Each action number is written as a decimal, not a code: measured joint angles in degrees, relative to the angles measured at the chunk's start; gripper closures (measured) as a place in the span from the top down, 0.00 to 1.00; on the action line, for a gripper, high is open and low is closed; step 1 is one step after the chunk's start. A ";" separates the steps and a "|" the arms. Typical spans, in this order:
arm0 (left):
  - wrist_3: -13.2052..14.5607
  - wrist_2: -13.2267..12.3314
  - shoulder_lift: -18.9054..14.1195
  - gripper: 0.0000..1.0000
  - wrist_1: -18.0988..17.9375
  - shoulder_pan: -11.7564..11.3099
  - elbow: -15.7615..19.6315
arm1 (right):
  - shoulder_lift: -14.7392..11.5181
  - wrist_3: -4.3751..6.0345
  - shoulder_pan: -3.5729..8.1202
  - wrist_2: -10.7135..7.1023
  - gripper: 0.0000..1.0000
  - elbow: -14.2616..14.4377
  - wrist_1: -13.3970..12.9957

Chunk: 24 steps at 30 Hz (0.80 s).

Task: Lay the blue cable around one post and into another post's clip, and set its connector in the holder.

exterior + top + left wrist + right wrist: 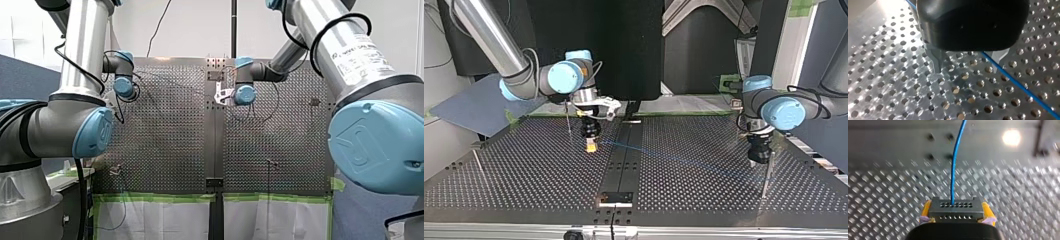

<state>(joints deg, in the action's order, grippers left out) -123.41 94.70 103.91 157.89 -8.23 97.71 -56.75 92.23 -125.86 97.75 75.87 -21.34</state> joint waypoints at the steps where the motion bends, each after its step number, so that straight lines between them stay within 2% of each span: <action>1: -0.02 0.08 0.00 1.00 0.01 0.03 0.00 | -0.25 0.43 0.46 -0.07 0.00 0.45 -0.44; 4: -0.03 0.95 0.00 1.00 0.04 0.18 0.00 | -0.66 1.53 1.79 -0.41 0.00 1.80 -1.80; 9: -0.06 2.47 0.00 1.00 0.09 0.39 0.00 | -0.77 2.65 4.30 -1.98 0.00 4.30 -4.31; 14: -0.10 3.58 0.00 1.00 0.27 0.41 0.00 | -0.76 2.83 7.02 -2.66 0.00 7.04 -7.04; 17: -0.24 4.00 0.00 1.00 0.30 0.42 0.00 | -0.63 2.53 8.56 -2.10 0.00 8.58 -8.58; 24: -0.62 4.37 0.01 1.00 0.32 0.50 0.00 | 0.56 2.10 12.02 0.80 0.00 12.04 -12.04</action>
<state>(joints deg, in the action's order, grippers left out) -124.04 99.07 103.92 158.21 -7.73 97.71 -56.19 94.33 -113.84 98.55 87.92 -33.37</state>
